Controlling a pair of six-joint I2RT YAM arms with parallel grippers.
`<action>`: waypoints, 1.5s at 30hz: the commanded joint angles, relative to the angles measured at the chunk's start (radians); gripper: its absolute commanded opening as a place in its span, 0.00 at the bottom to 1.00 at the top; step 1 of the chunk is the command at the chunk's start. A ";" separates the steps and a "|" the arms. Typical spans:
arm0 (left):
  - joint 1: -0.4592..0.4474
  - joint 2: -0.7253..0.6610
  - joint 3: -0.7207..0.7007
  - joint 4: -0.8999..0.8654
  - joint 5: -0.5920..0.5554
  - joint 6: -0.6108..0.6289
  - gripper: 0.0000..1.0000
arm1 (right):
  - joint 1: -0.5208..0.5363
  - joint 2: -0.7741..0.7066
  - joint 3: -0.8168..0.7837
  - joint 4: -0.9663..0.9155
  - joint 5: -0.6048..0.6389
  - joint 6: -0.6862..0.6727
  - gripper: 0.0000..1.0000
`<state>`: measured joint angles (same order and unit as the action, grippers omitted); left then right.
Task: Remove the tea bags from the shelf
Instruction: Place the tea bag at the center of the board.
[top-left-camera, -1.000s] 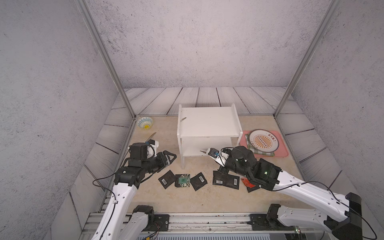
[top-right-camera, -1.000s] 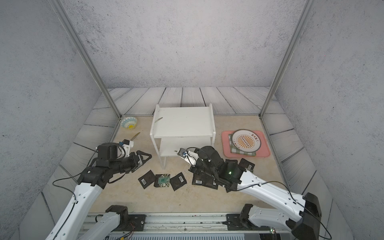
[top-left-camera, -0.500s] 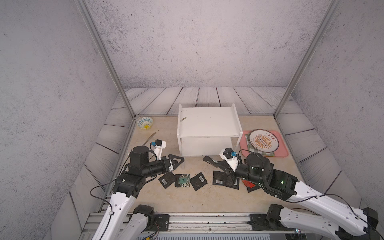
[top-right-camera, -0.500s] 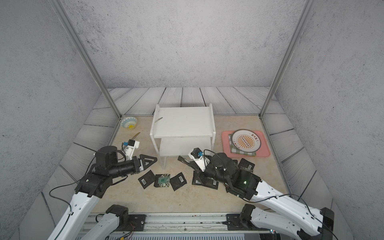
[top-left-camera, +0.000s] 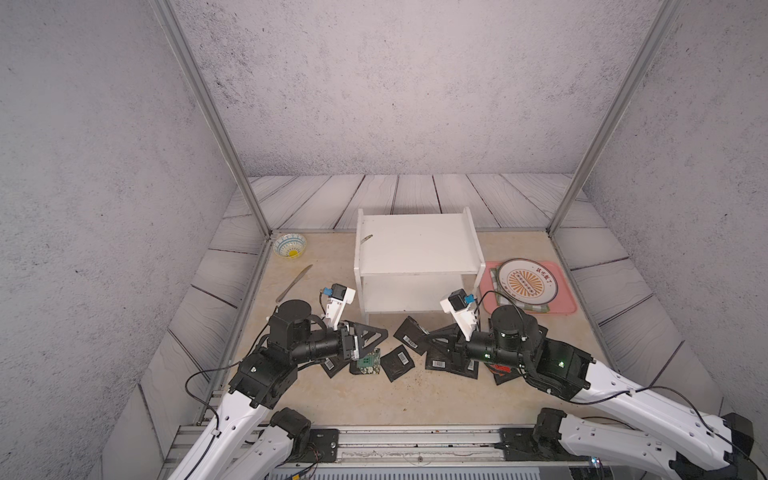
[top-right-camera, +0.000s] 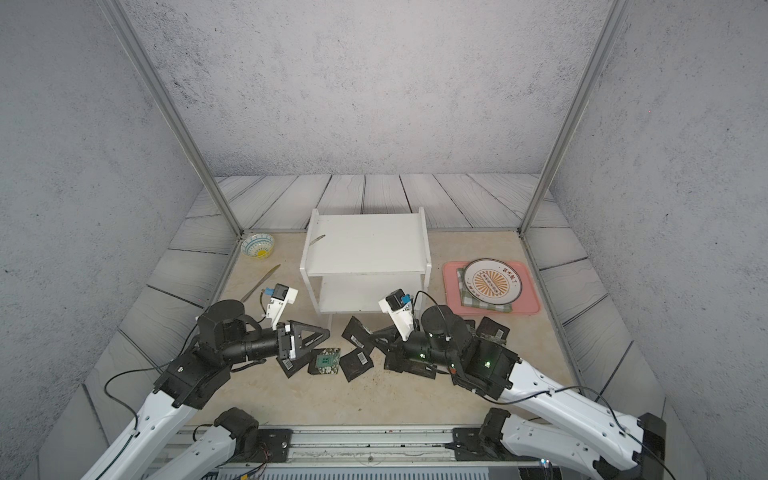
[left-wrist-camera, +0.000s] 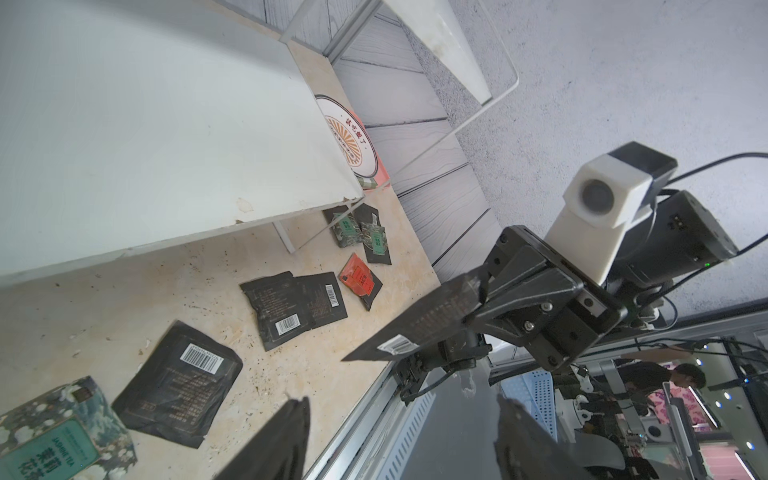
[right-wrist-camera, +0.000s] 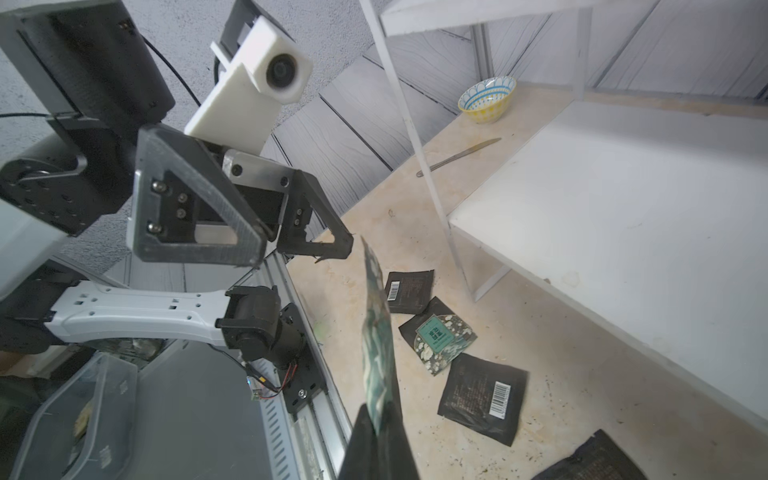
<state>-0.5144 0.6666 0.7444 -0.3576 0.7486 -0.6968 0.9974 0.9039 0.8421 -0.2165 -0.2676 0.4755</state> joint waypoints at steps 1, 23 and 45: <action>-0.040 0.015 0.023 0.028 -0.044 0.037 0.75 | -0.004 0.024 0.019 0.081 -0.106 0.108 0.00; -0.113 -0.007 -0.011 0.083 -0.066 0.001 0.04 | -0.057 0.060 -0.001 0.174 -0.188 0.219 0.06; -0.106 -0.254 0.017 -0.584 -0.711 -0.222 0.00 | -0.158 -0.138 0.007 -0.133 0.037 0.130 0.67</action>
<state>-0.6239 0.4561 0.7490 -0.7746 0.2028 -0.8322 0.8440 0.7811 0.8406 -0.3027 -0.2752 0.6292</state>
